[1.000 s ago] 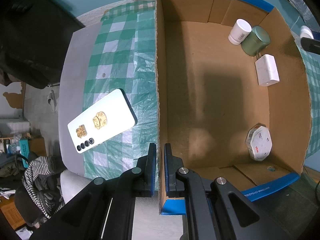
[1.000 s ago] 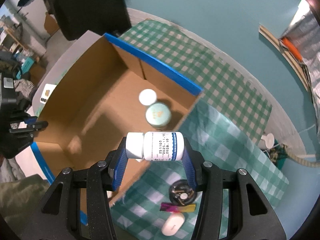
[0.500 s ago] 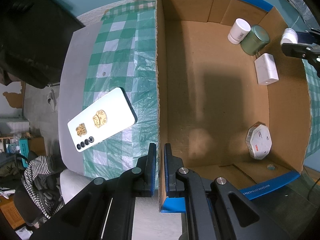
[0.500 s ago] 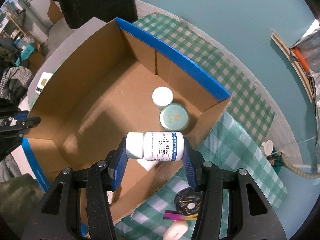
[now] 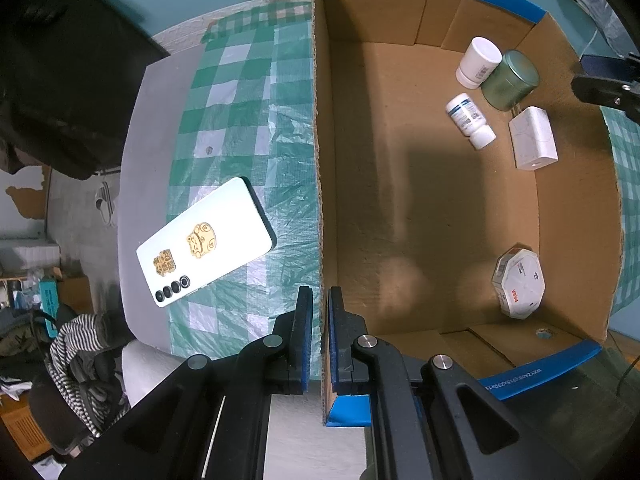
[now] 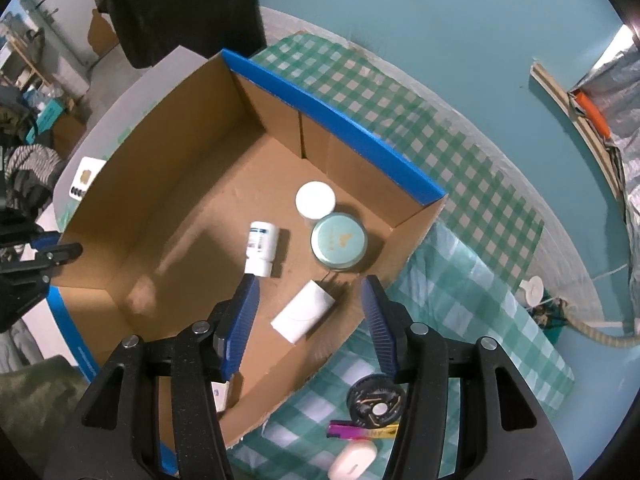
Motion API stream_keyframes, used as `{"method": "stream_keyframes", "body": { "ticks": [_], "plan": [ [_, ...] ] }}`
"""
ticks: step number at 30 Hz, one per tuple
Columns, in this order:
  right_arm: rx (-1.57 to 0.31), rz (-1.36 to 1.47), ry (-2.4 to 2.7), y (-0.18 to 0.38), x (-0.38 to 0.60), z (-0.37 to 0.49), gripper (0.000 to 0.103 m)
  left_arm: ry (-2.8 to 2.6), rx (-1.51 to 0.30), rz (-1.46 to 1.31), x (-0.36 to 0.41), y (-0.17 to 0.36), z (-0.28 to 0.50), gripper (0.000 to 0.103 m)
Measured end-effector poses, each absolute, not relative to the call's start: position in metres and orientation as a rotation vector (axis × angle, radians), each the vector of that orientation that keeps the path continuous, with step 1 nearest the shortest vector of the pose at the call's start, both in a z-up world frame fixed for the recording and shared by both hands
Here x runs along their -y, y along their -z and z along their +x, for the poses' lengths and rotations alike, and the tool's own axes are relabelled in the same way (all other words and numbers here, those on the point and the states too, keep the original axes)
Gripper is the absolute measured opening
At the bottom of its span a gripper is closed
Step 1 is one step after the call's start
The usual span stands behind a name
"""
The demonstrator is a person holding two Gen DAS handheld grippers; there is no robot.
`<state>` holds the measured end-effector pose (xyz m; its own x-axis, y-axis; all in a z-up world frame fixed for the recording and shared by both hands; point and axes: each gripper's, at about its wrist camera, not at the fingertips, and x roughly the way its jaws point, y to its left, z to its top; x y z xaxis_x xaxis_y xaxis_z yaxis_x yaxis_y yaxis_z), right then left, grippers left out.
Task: Organize rigid objects
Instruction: 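Carry the pill bottle into the box and open the right gripper, then move the right tool back out over the black round fan on the cloth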
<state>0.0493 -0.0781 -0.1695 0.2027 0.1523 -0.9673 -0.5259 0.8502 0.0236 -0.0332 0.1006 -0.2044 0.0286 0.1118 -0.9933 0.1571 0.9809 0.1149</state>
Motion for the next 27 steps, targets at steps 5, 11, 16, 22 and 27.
{"method": "stream_keyframes", "body": {
  "ticks": [5, 11, 16, 22, 27],
  "plan": [
    [-1.275, -0.337, -0.484, 0.162, 0.079, 0.048, 0.054, 0.036, -1.546, 0.216, -0.101, 0.205, -0.031, 0.006],
    [-1.264, -0.323, -0.477, 0.152, 0.081, 0.048, 0.058, 0.036, -1.548, 0.213, -0.101, 0.204, -0.031, 0.006],
    [-1.259, -0.311, -0.47, 0.146, 0.086, 0.046, 0.058, 0.035, -1.547, 0.216, -0.101, 0.204, -0.03, 0.006],
    [-1.261, -0.292, -0.455, 0.14, 0.097, 0.046, 0.059, 0.036, -1.547, 0.219, -0.1, 0.203, -0.029, 0.006],
    [-1.267, -0.271, -0.43, 0.137, 0.11, 0.044, 0.062, 0.037, -1.548, 0.223, -0.098, 0.203, -0.028, 0.006]
  ]
}}
